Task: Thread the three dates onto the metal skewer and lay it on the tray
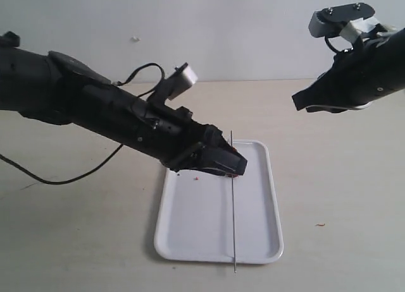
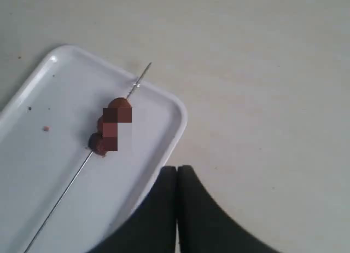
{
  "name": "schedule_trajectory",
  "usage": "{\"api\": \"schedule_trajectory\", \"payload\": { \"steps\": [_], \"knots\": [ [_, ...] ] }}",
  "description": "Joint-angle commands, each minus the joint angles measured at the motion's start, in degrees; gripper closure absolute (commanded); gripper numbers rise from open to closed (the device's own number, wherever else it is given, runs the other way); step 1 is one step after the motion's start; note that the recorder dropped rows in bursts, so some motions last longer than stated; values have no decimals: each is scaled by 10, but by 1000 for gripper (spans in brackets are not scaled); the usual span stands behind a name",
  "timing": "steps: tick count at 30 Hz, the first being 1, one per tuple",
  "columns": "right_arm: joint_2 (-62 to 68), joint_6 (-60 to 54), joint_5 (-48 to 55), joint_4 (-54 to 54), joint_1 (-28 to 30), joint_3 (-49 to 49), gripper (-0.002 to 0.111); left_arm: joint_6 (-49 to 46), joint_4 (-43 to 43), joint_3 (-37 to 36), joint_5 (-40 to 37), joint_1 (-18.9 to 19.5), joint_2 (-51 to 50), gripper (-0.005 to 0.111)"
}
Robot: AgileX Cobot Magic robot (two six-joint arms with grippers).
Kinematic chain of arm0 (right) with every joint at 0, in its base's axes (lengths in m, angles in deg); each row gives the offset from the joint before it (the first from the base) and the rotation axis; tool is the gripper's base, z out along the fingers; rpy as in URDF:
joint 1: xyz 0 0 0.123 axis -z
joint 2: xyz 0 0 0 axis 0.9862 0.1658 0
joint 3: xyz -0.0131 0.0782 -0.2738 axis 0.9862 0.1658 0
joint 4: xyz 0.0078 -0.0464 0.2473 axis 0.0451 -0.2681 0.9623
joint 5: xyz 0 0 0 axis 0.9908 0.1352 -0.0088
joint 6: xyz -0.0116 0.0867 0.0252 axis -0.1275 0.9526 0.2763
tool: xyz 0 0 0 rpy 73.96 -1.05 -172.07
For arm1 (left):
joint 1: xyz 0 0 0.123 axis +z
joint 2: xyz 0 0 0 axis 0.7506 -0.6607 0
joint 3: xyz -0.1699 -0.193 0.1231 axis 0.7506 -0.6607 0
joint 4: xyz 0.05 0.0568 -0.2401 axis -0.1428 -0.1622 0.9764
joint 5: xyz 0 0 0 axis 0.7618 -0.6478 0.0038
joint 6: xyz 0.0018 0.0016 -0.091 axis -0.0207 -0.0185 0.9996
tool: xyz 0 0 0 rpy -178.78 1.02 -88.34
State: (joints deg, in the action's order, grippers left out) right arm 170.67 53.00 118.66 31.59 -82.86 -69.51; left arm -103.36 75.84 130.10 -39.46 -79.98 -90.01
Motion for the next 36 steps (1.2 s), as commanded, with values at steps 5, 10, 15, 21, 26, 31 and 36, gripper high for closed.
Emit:
{"api": "schedule_trajectory", "payload": {
  "steps": [5,10,15,21,26,31,36],
  "knots": [
    [-91,-146,-101,152,-2,93,108,-319,218,-136,-4,37,121,58],
    [-222,-190,-163,230,-2,179,108,-480,231,-201,-1,39,204,58],
    [-449,-245,-182,323,-2,259,108,-460,231,-208,50,39,256,60],
    [-709,-268,-193,375,-2,346,108,-446,231,-209,107,39,291,72],
    [-856,-280,-186,375,-2,415,108,-427,231,-209,108,39,313,72],
    [-890,-268,-174,382,-2,452,108,-427,231,-209,118,39,315,72],
    [-890,-266,-152,391,-2,487,108,-426,231,-209,135,39,314,72]
  ]
}}
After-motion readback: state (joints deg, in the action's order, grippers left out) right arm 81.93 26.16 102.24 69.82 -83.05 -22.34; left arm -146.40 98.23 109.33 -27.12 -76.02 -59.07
